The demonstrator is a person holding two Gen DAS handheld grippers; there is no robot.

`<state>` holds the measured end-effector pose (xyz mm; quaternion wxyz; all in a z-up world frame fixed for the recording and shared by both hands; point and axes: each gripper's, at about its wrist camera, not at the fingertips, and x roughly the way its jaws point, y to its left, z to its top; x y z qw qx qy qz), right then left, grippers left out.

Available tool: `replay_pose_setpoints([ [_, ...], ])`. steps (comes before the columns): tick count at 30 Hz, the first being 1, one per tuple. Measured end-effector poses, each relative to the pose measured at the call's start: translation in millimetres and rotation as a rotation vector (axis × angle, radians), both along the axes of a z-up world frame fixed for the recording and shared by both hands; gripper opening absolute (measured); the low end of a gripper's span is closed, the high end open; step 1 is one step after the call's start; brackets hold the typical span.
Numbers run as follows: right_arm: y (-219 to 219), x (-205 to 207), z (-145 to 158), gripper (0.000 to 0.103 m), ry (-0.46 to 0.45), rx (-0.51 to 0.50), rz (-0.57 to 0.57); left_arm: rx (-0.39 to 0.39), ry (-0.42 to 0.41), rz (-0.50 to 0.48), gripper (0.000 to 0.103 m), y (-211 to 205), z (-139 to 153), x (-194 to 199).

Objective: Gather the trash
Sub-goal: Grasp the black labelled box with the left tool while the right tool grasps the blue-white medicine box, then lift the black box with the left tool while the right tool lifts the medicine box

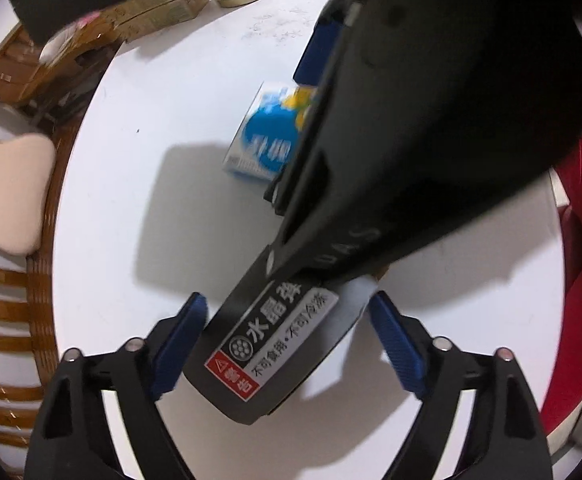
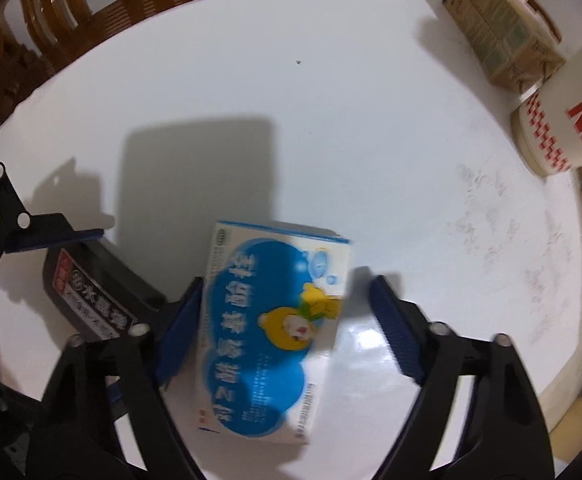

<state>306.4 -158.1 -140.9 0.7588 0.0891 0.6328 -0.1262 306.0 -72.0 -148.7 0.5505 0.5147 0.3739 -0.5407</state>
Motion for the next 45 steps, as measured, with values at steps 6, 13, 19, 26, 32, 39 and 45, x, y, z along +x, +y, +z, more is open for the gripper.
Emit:
replay_pose_setpoints([
  [6, -1.5, -7.7, 2.4, 0.063, -0.022, 0.013, 0.03, -0.002, -0.038, 0.098, 0.06, 4.9, 4.8, -12.0],
  [13, -17.8, -18.9, 13.6, 0.062, -0.054, 0.057, 0.028, -0.033, -0.048, 0.401, 0.059, 21.2, 12.2, 1.3],
  [19, -14.5, -28.9, 38.2, 0.062, -0.11, 0.025, 0.087, -0.15, -0.036, 0.644, 0.057, 44.1, 35.0, 6.0],
  [26, -1.0, -55.5, 75.8, 0.062, -0.2, 0.017, 0.179, -0.242, -0.052, 0.856, 0.054, 68.9, 63.9, -7.0],
  [32, -0.2, -82.3, 101.5, 0.062, -0.262, 0.013, 0.246, -0.278, -0.012, 1.012, 0.054, 84.4, 80.6, -10.8],
  [39, 11.1, -103.3, 122.4, 0.062, -0.33, 0.011, 0.306, -0.362, -0.026, 1.106, 0.054, 106.6, 110.4, -31.9],
  [45, 25.8, -134.6, 139.7, 0.062, -0.394, -0.027, 0.382, -0.431, -0.088, 1.15, 0.054, 118.8, 137.7, -72.9],
])
